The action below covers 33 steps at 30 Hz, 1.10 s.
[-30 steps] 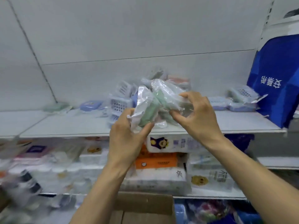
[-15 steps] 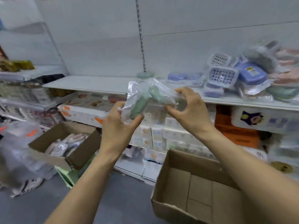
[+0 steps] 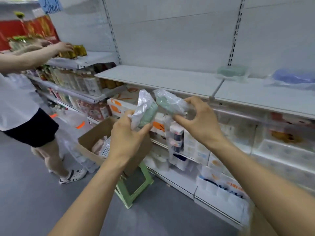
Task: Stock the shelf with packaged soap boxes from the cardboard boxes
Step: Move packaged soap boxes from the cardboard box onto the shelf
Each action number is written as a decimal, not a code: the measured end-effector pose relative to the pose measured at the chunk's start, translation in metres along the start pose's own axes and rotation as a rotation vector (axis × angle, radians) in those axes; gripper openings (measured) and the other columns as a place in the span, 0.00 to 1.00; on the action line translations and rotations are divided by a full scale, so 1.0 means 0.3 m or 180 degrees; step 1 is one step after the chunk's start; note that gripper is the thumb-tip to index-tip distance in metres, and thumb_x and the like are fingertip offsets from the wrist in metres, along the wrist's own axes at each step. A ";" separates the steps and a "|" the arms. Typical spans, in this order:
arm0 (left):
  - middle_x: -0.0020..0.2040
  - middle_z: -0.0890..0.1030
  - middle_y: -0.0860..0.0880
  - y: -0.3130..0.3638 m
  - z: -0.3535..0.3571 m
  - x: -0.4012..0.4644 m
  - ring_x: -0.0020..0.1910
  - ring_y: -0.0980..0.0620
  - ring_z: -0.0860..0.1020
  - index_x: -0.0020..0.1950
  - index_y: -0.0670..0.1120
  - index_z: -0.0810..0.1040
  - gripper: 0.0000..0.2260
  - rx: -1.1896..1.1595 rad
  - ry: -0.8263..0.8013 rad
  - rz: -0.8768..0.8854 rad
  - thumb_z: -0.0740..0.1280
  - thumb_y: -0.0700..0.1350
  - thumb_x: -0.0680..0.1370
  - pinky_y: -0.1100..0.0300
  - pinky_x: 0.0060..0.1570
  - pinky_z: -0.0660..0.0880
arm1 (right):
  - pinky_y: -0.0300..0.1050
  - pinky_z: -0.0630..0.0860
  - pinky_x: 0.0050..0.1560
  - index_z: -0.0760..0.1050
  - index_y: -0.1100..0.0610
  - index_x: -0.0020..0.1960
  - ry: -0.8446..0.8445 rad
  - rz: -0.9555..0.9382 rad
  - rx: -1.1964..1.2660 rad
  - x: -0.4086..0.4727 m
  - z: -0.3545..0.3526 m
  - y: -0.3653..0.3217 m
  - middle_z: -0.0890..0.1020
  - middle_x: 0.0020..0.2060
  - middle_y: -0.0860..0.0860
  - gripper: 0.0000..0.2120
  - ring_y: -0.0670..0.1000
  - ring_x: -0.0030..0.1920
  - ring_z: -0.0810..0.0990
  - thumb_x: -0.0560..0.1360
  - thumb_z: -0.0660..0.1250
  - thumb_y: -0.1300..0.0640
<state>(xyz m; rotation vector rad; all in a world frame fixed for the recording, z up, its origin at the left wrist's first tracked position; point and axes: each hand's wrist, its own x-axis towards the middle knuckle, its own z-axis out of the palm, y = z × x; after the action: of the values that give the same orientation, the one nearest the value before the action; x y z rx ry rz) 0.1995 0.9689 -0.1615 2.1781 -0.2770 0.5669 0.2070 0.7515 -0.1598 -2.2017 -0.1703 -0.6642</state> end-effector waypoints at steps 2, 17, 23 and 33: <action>0.44 0.82 0.53 -0.124 -0.042 0.112 0.44 0.52 0.81 0.52 0.52 0.76 0.14 0.0116 -0.0031 -0.0084 0.76 0.51 0.72 0.48 0.44 0.78 | 0.51 0.75 0.51 0.74 0.50 0.55 -0.0100 0.0061 0.0075 0.096 0.144 -0.016 0.79 0.49 0.45 0.17 0.51 0.53 0.75 0.70 0.73 0.45; 0.45 0.81 0.61 -1.119 -0.171 0.642 0.45 0.58 0.80 0.55 0.57 0.75 0.17 0.0418 -0.0994 -0.0783 0.77 0.50 0.71 0.59 0.42 0.75 | 0.48 0.71 0.45 0.70 0.47 0.50 -0.1029 0.0961 -0.0127 0.460 1.234 0.042 0.77 0.47 0.45 0.15 0.50 0.49 0.75 0.70 0.73 0.43; 0.52 0.81 0.54 -1.583 -0.054 0.812 0.55 0.51 0.79 0.62 0.49 0.75 0.22 0.0829 -0.2195 -0.1076 0.76 0.51 0.72 0.62 0.48 0.71 | 0.49 0.75 0.54 0.72 0.51 0.60 -0.1237 0.2135 -0.0148 0.433 1.719 0.198 0.80 0.56 0.50 0.20 0.54 0.56 0.78 0.71 0.70 0.46; 0.64 0.78 0.49 -2.032 0.271 0.728 0.63 0.49 0.76 0.69 0.50 0.70 0.24 0.1307 -0.3594 -0.1132 0.71 0.55 0.75 0.57 0.57 0.71 | 0.50 0.74 0.57 0.69 0.54 0.67 -0.1669 0.3536 -0.0992 0.254 2.135 0.418 0.76 0.64 0.54 0.19 0.59 0.60 0.76 0.78 0.63 0.50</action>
<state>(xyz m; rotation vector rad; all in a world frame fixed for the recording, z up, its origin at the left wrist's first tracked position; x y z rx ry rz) 0.6488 1.2809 -0.5173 2.6486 -0.3579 -0.9325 0.5727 1.1374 -0.5459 -2.2651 0.8869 0.5319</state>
